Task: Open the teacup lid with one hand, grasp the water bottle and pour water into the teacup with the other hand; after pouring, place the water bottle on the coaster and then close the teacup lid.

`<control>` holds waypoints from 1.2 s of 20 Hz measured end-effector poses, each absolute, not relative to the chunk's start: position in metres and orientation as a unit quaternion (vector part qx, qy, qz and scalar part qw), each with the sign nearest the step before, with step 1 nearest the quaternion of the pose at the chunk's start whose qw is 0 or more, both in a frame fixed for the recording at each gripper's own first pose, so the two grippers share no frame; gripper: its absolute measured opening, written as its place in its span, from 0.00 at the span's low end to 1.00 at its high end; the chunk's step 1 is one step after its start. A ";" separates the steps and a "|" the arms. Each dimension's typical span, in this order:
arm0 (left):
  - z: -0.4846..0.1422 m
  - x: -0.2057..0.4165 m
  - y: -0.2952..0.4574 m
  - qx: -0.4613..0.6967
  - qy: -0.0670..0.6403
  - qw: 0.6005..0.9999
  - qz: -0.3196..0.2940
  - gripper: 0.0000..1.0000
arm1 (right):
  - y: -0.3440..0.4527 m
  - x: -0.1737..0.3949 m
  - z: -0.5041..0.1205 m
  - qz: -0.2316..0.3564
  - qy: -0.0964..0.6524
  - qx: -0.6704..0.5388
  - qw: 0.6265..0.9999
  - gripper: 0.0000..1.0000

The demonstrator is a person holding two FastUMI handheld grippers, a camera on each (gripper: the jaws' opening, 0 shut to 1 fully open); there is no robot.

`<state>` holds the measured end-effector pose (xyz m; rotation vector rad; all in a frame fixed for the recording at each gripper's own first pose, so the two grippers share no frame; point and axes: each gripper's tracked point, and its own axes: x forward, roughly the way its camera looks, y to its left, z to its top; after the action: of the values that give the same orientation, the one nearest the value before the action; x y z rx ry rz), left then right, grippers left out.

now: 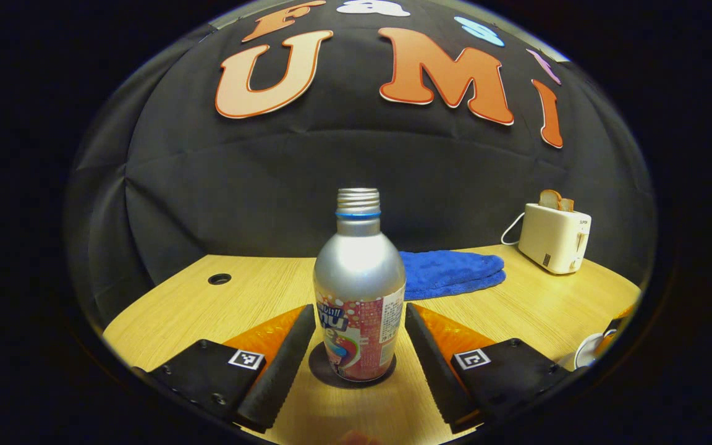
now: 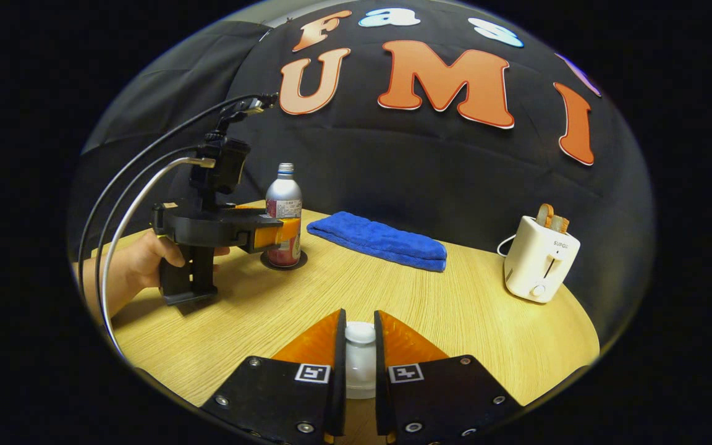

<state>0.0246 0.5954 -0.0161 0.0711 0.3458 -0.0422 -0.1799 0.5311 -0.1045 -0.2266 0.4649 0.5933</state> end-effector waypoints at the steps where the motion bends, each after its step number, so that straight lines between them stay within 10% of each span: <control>1: -0.014 0.022 0.595 0.036 0.171 0.984 -0.021 0.96 | 0.531 -0.181 -0.106 0.288 0.226 -0.110 0.924 0.20; 24: 0.058 -0.055 0.604 0.027 0.088 0.996 -0.015 0.98 | 0.533 -0.174 -0.112 0.279 0.195 -0.138 0.930 0.37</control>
<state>-0.0552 0.6040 0.0577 0.0544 0.1761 -0.0291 -0.1744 0.5328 -0.1117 -0.2822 0.3998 0.5717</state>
